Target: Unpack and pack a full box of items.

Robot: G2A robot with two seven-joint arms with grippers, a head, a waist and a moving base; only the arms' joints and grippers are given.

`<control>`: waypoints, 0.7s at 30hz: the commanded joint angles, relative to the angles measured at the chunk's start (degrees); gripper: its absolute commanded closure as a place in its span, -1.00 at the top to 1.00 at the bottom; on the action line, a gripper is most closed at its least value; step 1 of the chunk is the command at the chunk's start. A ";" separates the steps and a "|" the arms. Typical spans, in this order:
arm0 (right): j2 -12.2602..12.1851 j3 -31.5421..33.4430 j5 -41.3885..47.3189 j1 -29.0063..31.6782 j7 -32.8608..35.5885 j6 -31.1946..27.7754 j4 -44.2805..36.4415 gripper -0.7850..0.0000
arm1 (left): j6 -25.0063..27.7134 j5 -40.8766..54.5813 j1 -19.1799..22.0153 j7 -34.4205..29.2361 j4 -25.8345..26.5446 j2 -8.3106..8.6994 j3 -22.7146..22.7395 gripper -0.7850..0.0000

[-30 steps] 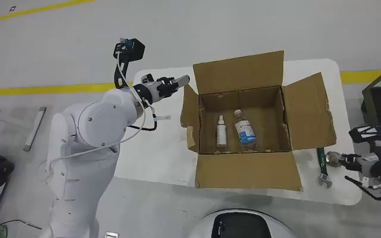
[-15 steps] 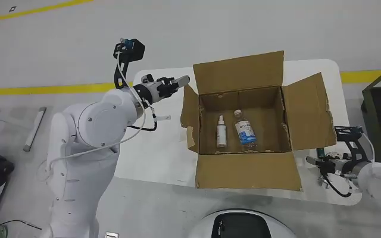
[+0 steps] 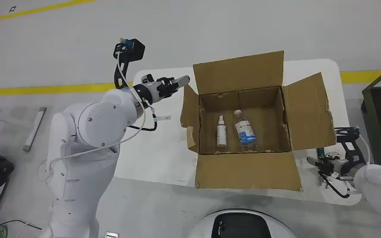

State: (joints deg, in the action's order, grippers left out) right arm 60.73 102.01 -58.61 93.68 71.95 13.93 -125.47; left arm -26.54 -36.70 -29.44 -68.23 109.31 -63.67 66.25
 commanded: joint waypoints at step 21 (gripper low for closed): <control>-0.06 -7.94 -7.45 -8.22 9.29 2.39 6.21 0.00 | 0.00 0.00 0.00 0.00 0.00 0.00 0.00 1.00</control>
State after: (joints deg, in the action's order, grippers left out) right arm 60.66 94.11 -66.02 85.50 81.28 16.35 -119.40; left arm -26.54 -36.70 -29.44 -68.23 109.31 -63.67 66.25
